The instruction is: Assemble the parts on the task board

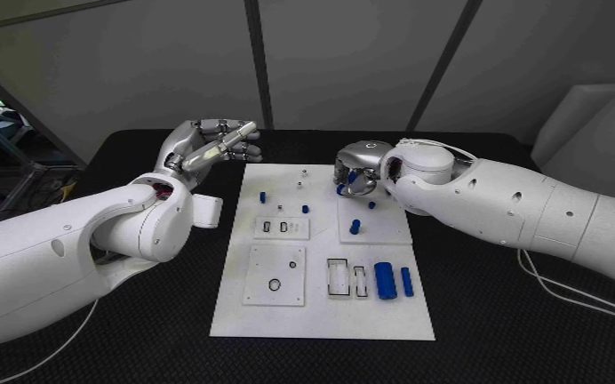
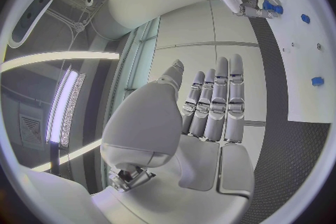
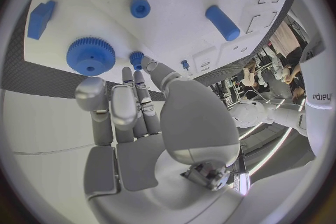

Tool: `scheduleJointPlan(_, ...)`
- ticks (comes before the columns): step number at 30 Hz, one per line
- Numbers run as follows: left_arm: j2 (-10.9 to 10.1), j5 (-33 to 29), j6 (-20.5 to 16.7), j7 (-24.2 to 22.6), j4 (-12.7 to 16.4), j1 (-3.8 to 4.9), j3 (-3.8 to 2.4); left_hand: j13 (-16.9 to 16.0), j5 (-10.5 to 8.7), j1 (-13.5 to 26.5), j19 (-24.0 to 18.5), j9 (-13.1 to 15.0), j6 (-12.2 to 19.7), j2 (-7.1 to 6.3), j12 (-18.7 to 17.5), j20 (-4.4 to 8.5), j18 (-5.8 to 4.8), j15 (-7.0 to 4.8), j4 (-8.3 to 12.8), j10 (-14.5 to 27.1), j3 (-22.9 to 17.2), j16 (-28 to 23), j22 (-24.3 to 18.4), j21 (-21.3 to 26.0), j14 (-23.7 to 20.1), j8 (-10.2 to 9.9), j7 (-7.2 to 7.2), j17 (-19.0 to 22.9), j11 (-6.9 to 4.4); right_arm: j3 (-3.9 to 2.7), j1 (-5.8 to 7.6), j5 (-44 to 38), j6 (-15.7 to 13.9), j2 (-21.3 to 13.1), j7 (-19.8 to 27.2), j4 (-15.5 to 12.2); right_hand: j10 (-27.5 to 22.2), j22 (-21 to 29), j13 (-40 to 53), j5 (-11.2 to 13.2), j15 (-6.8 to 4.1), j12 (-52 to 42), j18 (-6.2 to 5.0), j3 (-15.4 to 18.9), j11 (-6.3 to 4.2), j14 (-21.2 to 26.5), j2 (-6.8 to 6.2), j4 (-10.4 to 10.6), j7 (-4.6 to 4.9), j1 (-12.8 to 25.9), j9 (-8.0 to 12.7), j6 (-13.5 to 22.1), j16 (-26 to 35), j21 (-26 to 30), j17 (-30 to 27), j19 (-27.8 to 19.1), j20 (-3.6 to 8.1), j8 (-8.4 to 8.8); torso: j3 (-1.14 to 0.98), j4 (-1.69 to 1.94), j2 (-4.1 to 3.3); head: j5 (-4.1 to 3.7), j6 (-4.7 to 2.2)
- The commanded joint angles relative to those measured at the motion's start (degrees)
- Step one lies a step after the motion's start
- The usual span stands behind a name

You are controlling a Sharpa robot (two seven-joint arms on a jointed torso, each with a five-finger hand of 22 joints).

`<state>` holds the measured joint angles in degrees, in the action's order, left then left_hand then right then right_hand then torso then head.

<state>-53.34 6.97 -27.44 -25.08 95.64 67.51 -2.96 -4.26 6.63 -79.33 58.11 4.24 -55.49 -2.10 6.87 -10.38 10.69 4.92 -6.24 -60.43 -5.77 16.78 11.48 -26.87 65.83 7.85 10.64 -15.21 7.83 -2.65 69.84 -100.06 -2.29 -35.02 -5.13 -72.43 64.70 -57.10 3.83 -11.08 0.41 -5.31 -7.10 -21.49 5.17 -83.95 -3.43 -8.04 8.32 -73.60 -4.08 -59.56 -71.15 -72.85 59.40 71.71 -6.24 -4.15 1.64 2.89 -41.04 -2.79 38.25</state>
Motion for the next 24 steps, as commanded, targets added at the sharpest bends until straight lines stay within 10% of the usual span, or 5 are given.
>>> scheduleJointPlan(1, 0.0, 0.5, 0.8, -0.2, -0.1, 0.05, -0.02, 0.1, -0.06, 0.2, -0.3, -0.1, 0.0, 0.0, -0.4, -0.23, -0.38, -0.01, 0.1, 0.1, 0.4, -0.3, 0.1, -0.2, -0.5, -0.3, 0.44, -0.1, 0.4, -0.01, 0.1, -0.4, 1.2, 0.1, 0.9, 0.2, 1.0, -0.7, 0.1, 0.7, -0.01, -0.3, 1.01, -1.0, -0.12, -1.9, 0.71, 0.2, 0.02, 0.0, -0.1, -1.1, -0.5, -0.6, 0.5, 0.4, 0.13, -0.32, 0.01, 0.07, -0.04, 0.02, 0.07)
scheduleJointPlan(24, -0.1, 0.5, 0.6, -0.3, -0.4, 0.06, -0.02, 0.1, -0.06, 0.1, -0.4, -0.2, 0.2, 0.33, -0.8, -0.29, -0.36, 0.04, 0.1, 0.3, 0.4, -0.4, 0.1, -0.3, -0.6, -0.7, 0.51, -0.4, 0.47, 0.03, -0.21, -0.2, 2.1, 1.0, 0.4, 1.3, 3.6, -2.2, 0.0, 1.0, -0.34, 0.5, 1.15, -5.3, -0.5, -1.6, 0.92, -0.4, -0.08, -1.4, -0.1, -3.5, -1.7, -1.9, 1.1, 0.2, 0.54, -0.2, 0.06, 0.05, -0.11, 0.17, 0.7)
